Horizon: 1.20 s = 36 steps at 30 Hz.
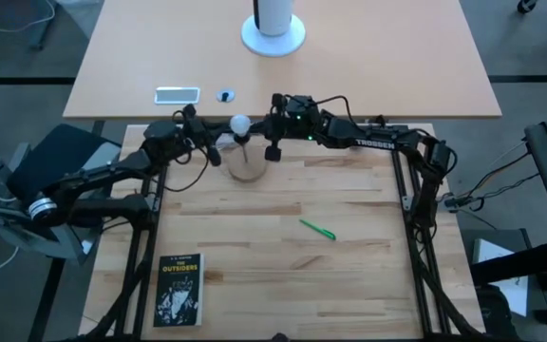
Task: Screw lightbulb
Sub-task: Remove the lightbulb from the lamp
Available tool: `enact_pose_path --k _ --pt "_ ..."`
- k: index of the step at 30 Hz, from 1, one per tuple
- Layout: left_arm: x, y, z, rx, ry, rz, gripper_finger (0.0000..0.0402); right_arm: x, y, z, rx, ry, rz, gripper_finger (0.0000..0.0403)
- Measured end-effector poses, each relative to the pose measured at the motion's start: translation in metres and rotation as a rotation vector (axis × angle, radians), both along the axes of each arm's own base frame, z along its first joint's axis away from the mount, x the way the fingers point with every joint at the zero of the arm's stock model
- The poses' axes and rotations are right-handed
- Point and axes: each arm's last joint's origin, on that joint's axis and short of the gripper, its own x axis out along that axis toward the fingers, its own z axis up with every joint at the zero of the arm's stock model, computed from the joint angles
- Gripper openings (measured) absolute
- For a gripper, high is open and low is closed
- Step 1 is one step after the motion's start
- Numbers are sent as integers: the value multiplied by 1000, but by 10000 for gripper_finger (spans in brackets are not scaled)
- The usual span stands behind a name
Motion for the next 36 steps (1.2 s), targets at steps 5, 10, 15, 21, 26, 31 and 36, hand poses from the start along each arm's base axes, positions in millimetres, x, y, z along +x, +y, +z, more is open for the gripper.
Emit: enact_pose_path --k 5,10,15,21,26,31,36 --pt "-4 -6 3 -31 0 -54 0 -1 -3 0 6 -1 -9 0" --pt "-7 -7 8 -10 -28 -23 0 -1 -1 -2 18 14 5 0" --pt "-9 -3 8 -7 -34 116 0 -2 -2 -3 21 23 3 0" --pt "-3 3 1 -16 -20 158 0 -1 -1 -1 17 5 20 0" --pt "6 9 -3 -35 9 149 0 1 -1 -1 16 -8 33 0" --pt "11 12 -1 -39 14 116 0 1 0 -2 17 -8 43 0" --pt "10 11 0 -43 20 98 0 1 -1 -2 24 -9 40 0"
